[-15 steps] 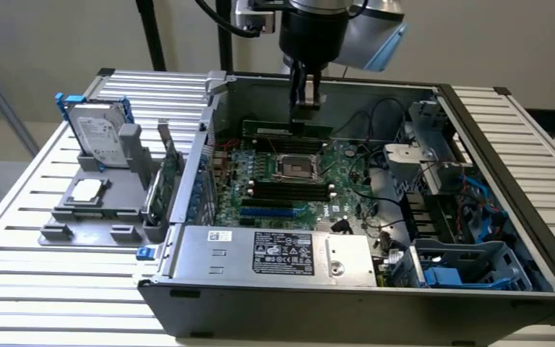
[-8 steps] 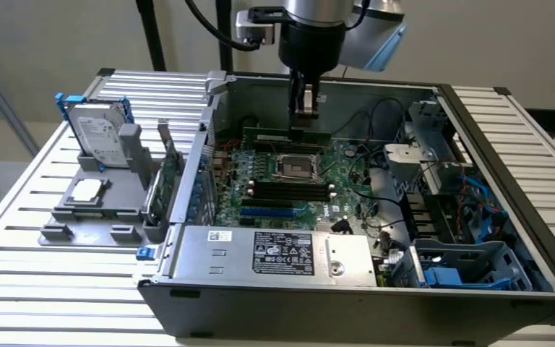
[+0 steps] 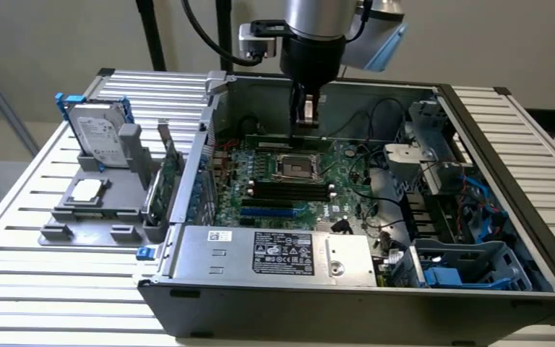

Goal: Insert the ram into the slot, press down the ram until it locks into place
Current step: 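Insert the ram into the slot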

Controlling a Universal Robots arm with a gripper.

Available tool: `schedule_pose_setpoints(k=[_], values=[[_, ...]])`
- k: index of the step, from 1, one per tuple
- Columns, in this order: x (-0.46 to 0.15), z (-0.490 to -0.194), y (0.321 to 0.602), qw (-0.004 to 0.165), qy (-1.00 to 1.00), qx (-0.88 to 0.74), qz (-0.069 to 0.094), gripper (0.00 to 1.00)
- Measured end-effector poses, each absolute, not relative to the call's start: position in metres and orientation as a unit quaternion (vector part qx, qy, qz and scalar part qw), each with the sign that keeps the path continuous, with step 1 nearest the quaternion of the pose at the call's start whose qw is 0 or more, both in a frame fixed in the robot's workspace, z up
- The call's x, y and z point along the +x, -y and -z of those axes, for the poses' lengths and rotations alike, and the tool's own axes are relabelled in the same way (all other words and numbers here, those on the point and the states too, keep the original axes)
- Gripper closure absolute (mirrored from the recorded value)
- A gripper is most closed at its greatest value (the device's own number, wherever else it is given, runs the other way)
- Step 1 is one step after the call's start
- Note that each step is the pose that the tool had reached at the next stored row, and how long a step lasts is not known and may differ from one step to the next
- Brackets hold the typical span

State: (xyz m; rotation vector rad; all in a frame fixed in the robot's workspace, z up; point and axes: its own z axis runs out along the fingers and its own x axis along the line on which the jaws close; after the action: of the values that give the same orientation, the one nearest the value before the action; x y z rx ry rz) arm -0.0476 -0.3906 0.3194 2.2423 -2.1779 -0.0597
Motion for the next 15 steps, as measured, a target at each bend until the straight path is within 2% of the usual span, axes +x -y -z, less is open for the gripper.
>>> schedule_pose_setpoints(k=[15], values=[[-0.042,-0.292,0.392,0.006,0.697,0.717,0.018,0.87]])
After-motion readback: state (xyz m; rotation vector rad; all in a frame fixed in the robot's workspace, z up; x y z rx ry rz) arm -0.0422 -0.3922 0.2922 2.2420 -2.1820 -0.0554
